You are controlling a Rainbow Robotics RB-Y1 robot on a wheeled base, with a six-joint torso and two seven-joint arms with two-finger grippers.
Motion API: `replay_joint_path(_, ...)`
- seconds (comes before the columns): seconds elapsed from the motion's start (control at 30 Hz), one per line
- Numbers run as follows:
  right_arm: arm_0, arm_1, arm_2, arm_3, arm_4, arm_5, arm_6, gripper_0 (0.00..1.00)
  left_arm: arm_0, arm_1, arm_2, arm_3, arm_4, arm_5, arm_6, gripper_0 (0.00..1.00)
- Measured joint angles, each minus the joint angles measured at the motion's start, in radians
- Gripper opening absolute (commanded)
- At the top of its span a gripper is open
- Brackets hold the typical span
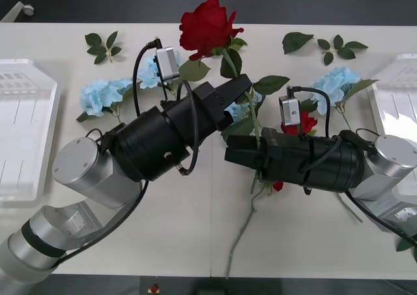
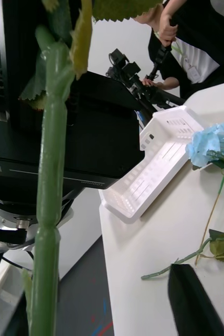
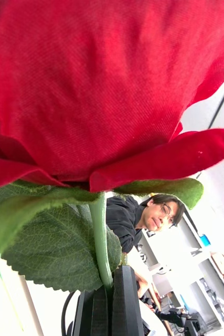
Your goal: Put the red flowers into the right box and the blue flowers into the left box
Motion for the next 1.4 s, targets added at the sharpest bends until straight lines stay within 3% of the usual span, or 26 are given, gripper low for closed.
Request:
replay_joint_path(0.2,0.000,0.000,0.000,0.000,0.000,-0.006,0.000,0.00,0.000,0.001,0.000,0.000,0.000,0.000,0.000,0.01)
replay_joint_path(0.27,0.000,0.000,0.000,0.000,0.000,-0.015,0.000,0.00,0.000,0.004,0.000,0.000,0.000,0.000,0.000,0.22)
replay_joint_path(0.3,0.000,0.000,0.000,0.000,0.000,-0.017,0.000,0.00,0.000,0.006,0.000,0.000,0.000,0.000,0.000,0.47)
replay_joint_path(0.37,0.000,0.000,0.000,0.000,-0.001,-0.016,0.000,0.00,0.000,0.015,0.000,0.000,0.000,0.000,0.000,0.64)
replay_joint_path(0.43,0.000,0.000,0.000,0.000,-0.001,-0.017,0.000,0.00,0.000,0.031,0.000,0.000,0.000,0.000,0.000,0.71)
replay_joint_path(0.73,0.000,0.000,0.000,-0.001,-0.011,-0.031,0.000,0.00,0.000,0.173,0.000,-0.002,0.045,0.029,0.000,0.77)
replay_joint_path(1.0,-0.031,-0.079,0.000,-0.011,-0.011,-0.053,0.000,0.00,0.001,0.479,0.000,-0.016,0.191,0.157,0.000,0.78)
replay_joint_path(1.17,-0.075,-0.316,0.000,-0.019,-0.012,-0.082,0.000,0.00,0.003,0.594,0.030,0.053,0.230,0.376,0.000,0.78)
replay_joint_path(1.4,-0.082,-0.773,0.000,-0.016,0.033,-0.103,-0.177,0.00,0.032,0.565,0.287,0.250,0.086,0.784,0.048,0.78)
